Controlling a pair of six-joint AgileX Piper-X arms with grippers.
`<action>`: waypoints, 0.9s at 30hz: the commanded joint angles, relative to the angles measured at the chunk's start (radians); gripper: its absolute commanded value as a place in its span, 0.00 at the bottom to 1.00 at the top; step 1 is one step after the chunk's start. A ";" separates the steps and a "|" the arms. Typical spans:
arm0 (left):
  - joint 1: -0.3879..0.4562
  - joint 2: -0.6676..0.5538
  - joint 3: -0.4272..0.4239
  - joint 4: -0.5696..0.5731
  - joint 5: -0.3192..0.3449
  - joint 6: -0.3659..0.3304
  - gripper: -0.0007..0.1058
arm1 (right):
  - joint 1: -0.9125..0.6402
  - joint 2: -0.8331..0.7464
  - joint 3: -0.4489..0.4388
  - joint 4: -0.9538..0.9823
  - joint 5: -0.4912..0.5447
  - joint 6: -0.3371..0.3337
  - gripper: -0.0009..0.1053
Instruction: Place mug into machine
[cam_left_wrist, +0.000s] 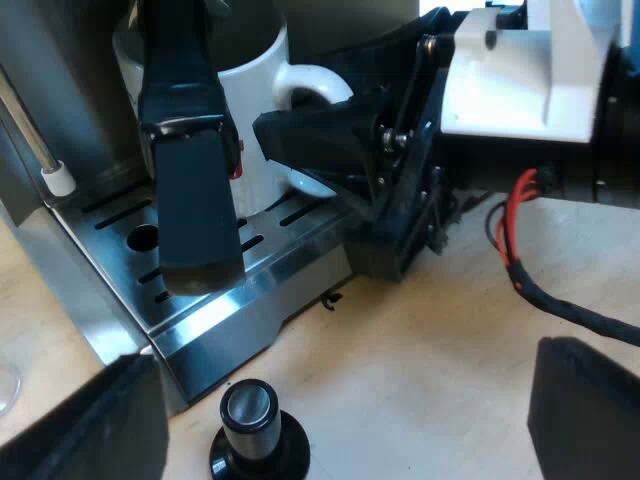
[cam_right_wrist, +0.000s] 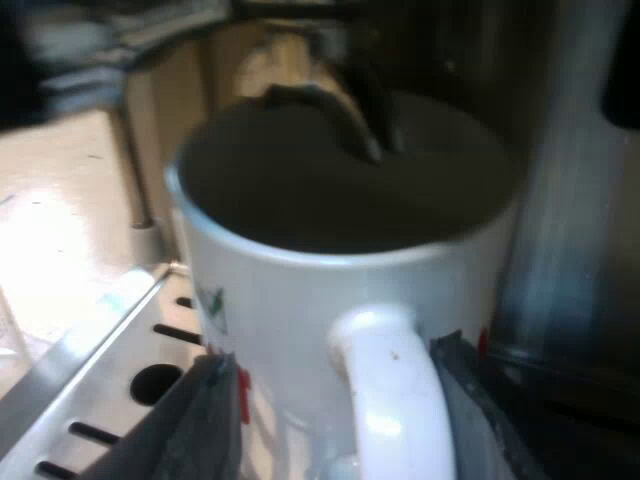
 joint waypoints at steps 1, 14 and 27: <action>-0.005 0.000 -0.004 -0.011 0.008 -0.013 0.97 | 0.013 -0.049 -0.010 0.028 0.015 -0.019 0.42; -0.005 0.000 -0.004 -0.011 0.008 -0.013 0.97 | 0.023 -0.229 -0.010 0.315 0.031 -0.019 0.42; -0.005 0.000 -0.004 -0.011 0.008 -0.013 0.97 | 0.113 -0.389 -0.010 0.522 0.031 0.034 0.42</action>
